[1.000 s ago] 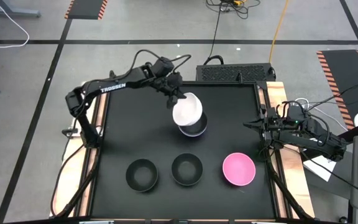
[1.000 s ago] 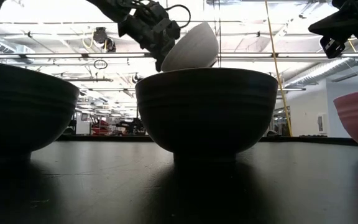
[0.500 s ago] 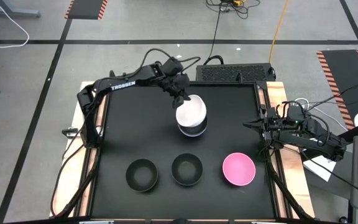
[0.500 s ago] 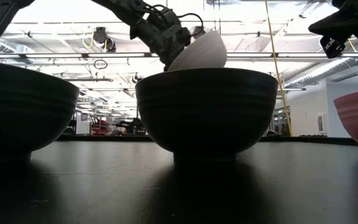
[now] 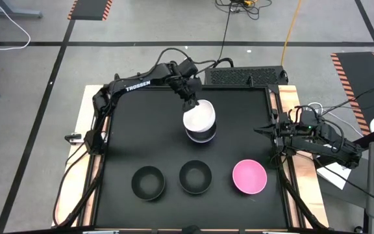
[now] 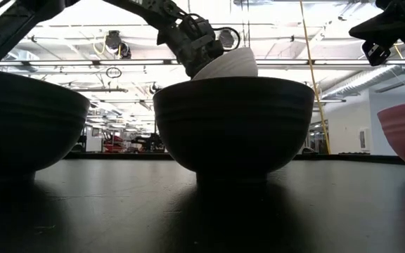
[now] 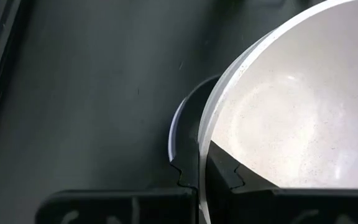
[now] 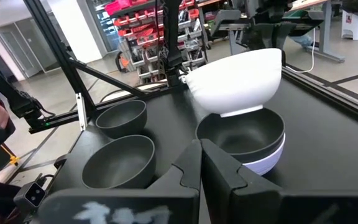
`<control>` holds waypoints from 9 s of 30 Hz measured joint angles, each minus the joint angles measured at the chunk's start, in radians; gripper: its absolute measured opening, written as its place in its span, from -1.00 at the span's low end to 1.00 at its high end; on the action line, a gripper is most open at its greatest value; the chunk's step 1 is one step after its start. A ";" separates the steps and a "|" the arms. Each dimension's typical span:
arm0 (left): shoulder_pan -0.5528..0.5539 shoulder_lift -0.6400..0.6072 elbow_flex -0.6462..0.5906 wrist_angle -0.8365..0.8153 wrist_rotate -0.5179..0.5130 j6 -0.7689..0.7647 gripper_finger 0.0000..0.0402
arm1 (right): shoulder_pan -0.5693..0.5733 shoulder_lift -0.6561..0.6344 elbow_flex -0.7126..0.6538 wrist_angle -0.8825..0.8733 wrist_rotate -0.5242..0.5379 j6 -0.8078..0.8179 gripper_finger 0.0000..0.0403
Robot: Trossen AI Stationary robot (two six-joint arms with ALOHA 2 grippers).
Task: Nest bowls inside each other
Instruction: Stack the white bowl on top of the black bowl
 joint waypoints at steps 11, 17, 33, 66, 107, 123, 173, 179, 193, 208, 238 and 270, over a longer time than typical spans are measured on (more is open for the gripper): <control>-0.050 0.001 -0.001 -0.052 -0.033 0.018 -0.98 | 0.000 0.000 0.000 0.000 0.000 0.000 -1.00; -0.080 0.001 -0.002 -0.052 -0.069 0.024 -0.98 | 0.000 0.000 0.000 -0.001 0.000 0.000 -1.00; -0.098 0.089 -0.003 -0.050 -0.139 -0.024 -0.98 | 0.000 0.000 0.000 -0.001 0.000 0.001 -1.00; -0.150 0.095 0.000 -0.290 -0.497 -0.027 -0.98 | 0.000 0.000 0.000 -0.001 0.000 0.000 -1.00; -0.208 0.095 -0.002 -0.361 -0.608 -0.084 -0.98 | 0.000 0.000 0.000 -0.002 0.000 -0.001 -1.00; -0.208 0.095 -0.002 -0.361 -0.602 -0.084 -0.98 | 0.000 0.000 0.000 -0.002 0.000 -0.001 -1.00; -0.208 0.043 0.014 -0.343 -0.583 -0.079 0.44 | 0.000 0.000 0.000 -0.003 -0.003 -0.001 -1.00; -0.198 0.001 0.016 -0.338 -0.566 -0.086 0.44 | 0.000 0.000 0.000 -0.001 -0.022 -0.001 -1.00; -0.136 0.004 0.008 -0.309 -0.470 -0.066 0.44 | 0.000 0.000 0.000 0.000 -0.022 0.000 -1.00; -0.103 0.043 0.008 -0.281 -0.414 -0.048 0.11 | 0.000 0.000 0.000 0.000 -0.022 0.000 -1.00; -0.133 0.057 -0.166 -0.176 -0.379 -0.015 -0.88 | 0.000 0.000 0.000 0.000 -0.021 0.002 -1.00; -0.140 0.068 -0.173 -0.167 -0.318 0.017 -0.03 | 0.000 0.000 0.000 -0.001 -0.020 0.002 -1.00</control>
